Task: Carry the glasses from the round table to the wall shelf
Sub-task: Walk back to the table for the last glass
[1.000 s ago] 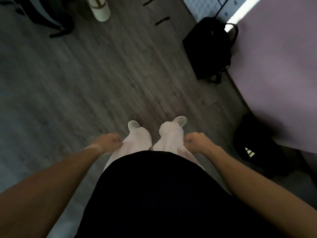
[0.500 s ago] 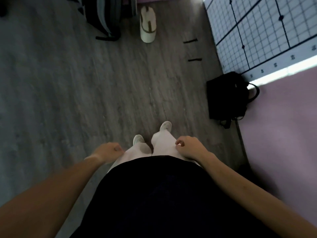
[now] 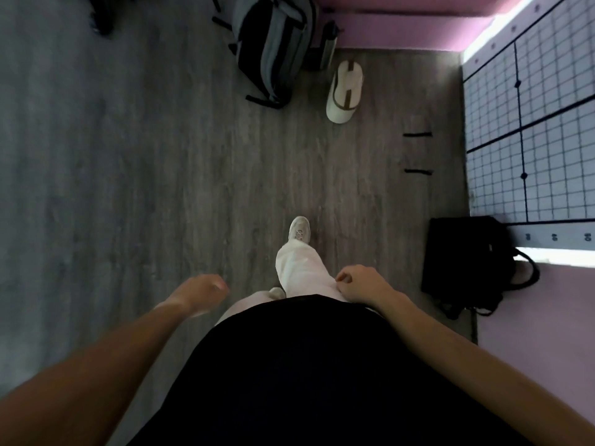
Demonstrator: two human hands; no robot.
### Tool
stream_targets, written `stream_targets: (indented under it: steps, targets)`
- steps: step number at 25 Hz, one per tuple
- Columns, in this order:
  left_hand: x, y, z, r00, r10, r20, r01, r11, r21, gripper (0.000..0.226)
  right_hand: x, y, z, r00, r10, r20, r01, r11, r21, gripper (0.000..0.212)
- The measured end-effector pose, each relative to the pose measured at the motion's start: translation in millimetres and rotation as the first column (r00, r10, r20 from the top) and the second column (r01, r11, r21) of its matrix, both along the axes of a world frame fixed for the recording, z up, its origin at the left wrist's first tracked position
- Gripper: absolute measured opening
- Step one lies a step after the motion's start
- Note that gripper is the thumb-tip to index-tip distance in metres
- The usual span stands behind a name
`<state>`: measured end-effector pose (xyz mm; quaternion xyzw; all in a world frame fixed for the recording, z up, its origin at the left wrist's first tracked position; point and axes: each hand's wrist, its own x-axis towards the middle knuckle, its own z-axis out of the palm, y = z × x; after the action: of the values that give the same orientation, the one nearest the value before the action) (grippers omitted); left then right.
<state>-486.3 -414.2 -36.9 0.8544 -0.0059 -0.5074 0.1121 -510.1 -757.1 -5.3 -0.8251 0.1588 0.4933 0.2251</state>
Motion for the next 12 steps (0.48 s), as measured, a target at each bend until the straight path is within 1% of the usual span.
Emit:
stream_targets:
  steps: [2, 3, 4, 5, 7, 9, 12]
  targets:
    - [34.1, -8.6, 4.7, 0.999, 0.036, -0.012, -0.035, 0.999, 0.013, 0.034, 48.5, -9.7, 3.6, 1.0, 0.003, 0.007, -0.003, 1.0, 0.004, 0.024]
    - [52.2, -14.2, 4.1, 0.998, 0.062, -0.011, -0.062, 0.998, 0.01, 0.039, 72.0, -14.7, 7.7, 1.0, 0.009, 0.014, -0.009, 1.0, 0.008, 0.025]
    - [74.7, -21.1, 6.0, 0.997, 0.083, -0.002, -0.083, 0.997, 0.003, 0.044, 97.3, -20.5, 11.9, 0.999, 0.03, 0.028, -0.03, 0.999, 0.011, 0.026]
    - [97.6, -27.6, 7.9, 0.994, 0.107, 0.035, -0.107, 0.994, 0.0, 0.043, 122.6, -26.6, 15.9, 0.996, 0.068, 0.058, -0.069, 0.998, 0.008, 0.026]
    - [138.5, -36.2, 12.5, 0.988, 0.13, 0.086, -0.131, 0.991, 0.01, 0.035, 167.2, -40.8, 21.8, 0.984, 0.129, 0.124, -0.127, 0.992, -0.029, 0.027]
    - [170.5, -39.2, 18.6, 0.979, 0.151, 0.135, -0.153, 0.988, 0.003, 0.029, 202.1, -49.7, 25.4, 0.979, 0.171, 0.115, -0.166, 0.985, -0.051, 0.03]
    - [208.8, -37.0, 26.7, 0.974, 0.201, 0.102, -0.197, 0.979, -0.046, 0.02, 250.0, -55.8, 25.9, 0.977, 0.197, 0.077, -0.194, 0.98, -0.047, 0.031]
